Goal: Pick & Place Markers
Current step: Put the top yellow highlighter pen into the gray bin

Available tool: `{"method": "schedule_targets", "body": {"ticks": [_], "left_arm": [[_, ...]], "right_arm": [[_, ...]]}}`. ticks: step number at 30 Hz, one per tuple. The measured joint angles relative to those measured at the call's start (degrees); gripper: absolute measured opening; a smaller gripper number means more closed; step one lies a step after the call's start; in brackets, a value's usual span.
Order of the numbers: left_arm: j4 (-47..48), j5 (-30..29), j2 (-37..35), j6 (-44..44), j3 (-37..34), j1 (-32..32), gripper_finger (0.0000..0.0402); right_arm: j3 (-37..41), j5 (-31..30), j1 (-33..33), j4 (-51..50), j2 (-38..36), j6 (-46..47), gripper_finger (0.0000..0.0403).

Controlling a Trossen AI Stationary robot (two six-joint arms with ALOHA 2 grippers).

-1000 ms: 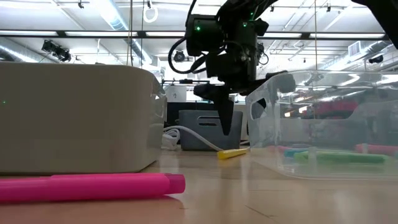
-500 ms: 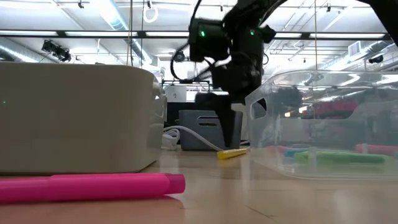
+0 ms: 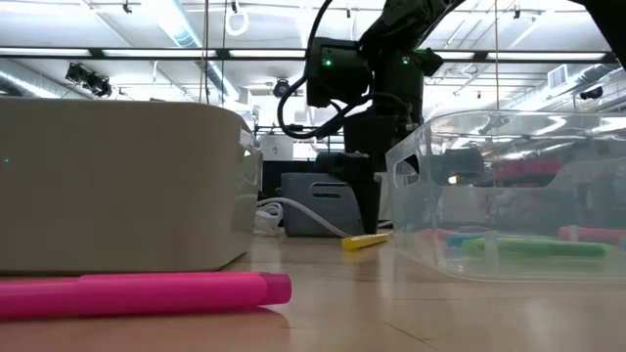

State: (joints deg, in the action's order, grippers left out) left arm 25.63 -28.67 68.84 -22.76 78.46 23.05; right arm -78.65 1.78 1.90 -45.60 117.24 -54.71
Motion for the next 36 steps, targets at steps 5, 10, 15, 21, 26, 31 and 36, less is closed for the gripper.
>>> {"method": "schedule_targets", "body": {"ticks": [5, 10, 15, 21, 26, 31, 36], "left_arm": [[0.0, 0.26, 0.0, -0.02, 0.0, 0.0, 0.017], [0.0, 1.99, 0.0, -0.14, 0.0, 0.0, 0.017], [0.0, 2.01, 0.0, -0.15, 0.0, 0.0, 0.017], [-0.01, 2.01, 0.0, -0.13, 0.0, 0.0, 0.017], [-0.02, 2.01, 0.0, -0.06, 0.0, 0.0, 0.017], [-0.02, 2.01, 0.0, 0.01, 0.0, 0.0, 0.017], [-0.02, 1.99, 0.0, 0.24, 0.0, 0.0, 0.017]], "right_arm": [[0.04, 0.88, -0.33, 0.42, 0.1, -0.68, 0.0132], [0.04, 1.25, -0.36, 0.63, 0.16, -0.31, 0.0061], [0.04, 1.22, -0.42, 0.71, 0.19, 0.21, 0.0013], [0.02, 0.83, -0.38, 0.63, -0.14, 0.21, 0.0017], [0.26, 0.0, -0.4, 0.34, -1.37, 0.2, 0.0014], [0.2, -1.78, -0.49, -0.59, -3.72, 0.9, 0.0012], [0.17, -2.81, -0.4, -3.44, -6.51, 3.42, 0.0012]]}}
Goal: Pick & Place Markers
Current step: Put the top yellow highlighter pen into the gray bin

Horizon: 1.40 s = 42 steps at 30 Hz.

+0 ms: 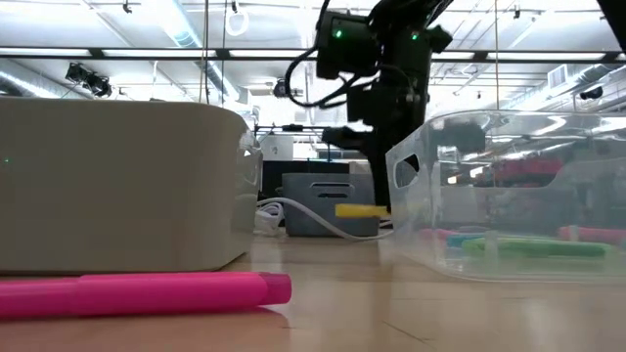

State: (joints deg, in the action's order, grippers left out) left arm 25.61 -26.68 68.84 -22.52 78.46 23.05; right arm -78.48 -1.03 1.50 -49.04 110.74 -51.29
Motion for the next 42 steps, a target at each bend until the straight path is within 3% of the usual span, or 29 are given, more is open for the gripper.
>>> {"method": "schedule_targets", "body": {"ticks": [10, 19, 32, 42], "left_arm": [[-0.09, -0.21, 0.0, 0.21, 0.0, 0.0, 0.017], [-0.78, -0.28, 0.0, 0.19, 0.0, 0.0, 0.017], [-2.24, -0.46, -0.02, -0.44, 0.0, -1.18, 0.017], [-2.19, -0.46, 0.0, -0.24, 0.0, -1.19, 0.017]], "right_arm": [[-0.07, 0.1, 0.83, -8.04, -11.86, 14.42, 0.0006], [-0.2, 0.49, 0.98, -9.38, -23.86, 25.43, 0.0], [-0.2, 0.45, 1.22, -9.92, -24.7, 25.82, 0.0004], [-0.17, 1.32, 1.14, -9.85, -24.7, 27.58, 0.0042]]}}
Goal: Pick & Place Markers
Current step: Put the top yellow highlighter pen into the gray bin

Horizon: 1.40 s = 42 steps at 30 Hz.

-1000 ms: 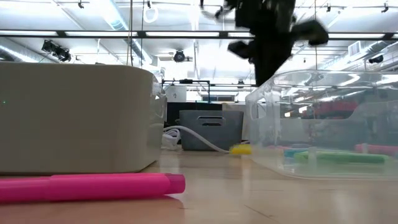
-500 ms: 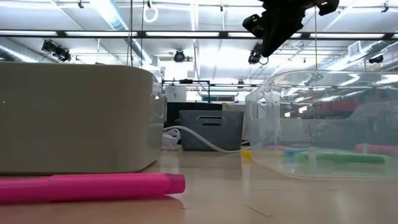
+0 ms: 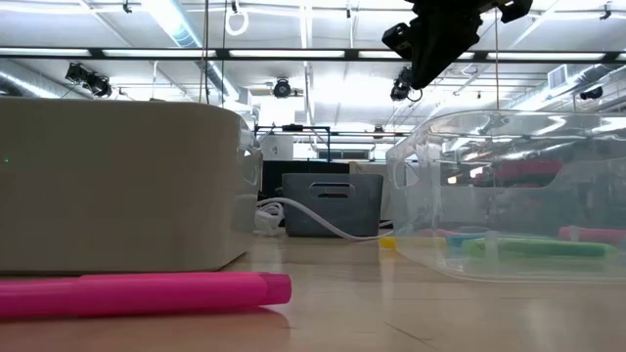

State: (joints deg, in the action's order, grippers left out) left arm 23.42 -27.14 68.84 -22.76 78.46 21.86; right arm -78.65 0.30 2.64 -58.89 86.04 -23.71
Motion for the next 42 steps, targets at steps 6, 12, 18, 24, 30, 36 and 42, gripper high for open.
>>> {"method": "schedule_targets", "body": {"ticks": [6, 12, 18, 24, 30, 36, 42], "left_arm": [[0.07, 0.02, -0.02, -0.17, 0.0, 0.01, 0.017], [0.5, 2.51, -0.01, -0.61, 0.0, 0.01, 0.017], [0.5, 3.87, -0.02, -0.63, 0.0, 0.01, 0.017], [0.5, 2.9, -0.02, -0.61, 0.0, 0.01, 0.017], [0.5, 2.8, -0.02, -0.6, 0.0, 0.01, 0.017], [0.48, 2.8, 0.11, -0.58, 0.0, -0.01, 0.017], [0.48, 2.78, 0.15, -0.55, 0.0, -0.06, 0.017]], "right_arm": [[2.53, 7.24, -1.42, 2.29, 1.61, 4.43, 0.0084], [7.15, 5.27, -1.87, 5.38, 1.7, 6.69, 0.0138], [8.06, 4.77, -1.43, 3.08, 1.7, 6.83, 0.017], [13.92, 5.08, -0.32, 6.53, 3.52, 8.25, 0.0169], [18.88, 5.49, 1.79, 15.78, 3.78, 11.71, 0.0169], [23.16, 6.87, 3.23, 21.02, 3.79, 12.7, 0.0169], [24.89, 7.68, 3.39, 23.13, 6.65, 13.73, 0.0169]]}}
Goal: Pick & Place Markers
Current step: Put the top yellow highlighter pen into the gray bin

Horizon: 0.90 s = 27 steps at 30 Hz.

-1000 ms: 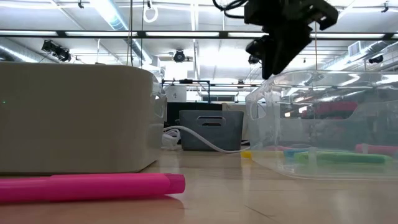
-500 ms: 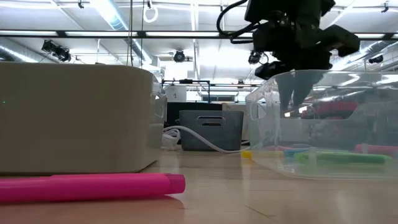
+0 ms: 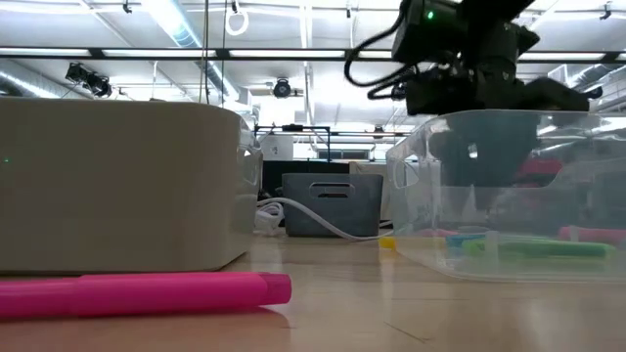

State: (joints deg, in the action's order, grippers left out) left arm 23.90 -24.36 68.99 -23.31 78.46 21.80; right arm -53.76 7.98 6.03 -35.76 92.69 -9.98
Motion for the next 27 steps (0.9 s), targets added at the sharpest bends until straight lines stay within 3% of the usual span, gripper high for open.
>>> {"method": "schedule_targets", "body": {"ticks": [11, 17, 27], "left_arm": [[0.11, 0.53, 0.02, -0.39, 0.0, 0.0, 0.017], [0.13, 0.63, 0.02, -0.5, 0.0, 0.0, 0.017], [0.11, 0.65, 0.02, -0.52, 0.0, 0.0, 0.017]], "right_arm": [[-0.24, 2.11, 6.15, 1.11, 2.51, 3.82, 0.0169], [-0.24, -4.95, 6.81, 0.91, 2.51, 4.56, 0.0169], [-0.26, -7.54, 5.27, 0.35, 2.51, 3.28, 0.0169]]}}
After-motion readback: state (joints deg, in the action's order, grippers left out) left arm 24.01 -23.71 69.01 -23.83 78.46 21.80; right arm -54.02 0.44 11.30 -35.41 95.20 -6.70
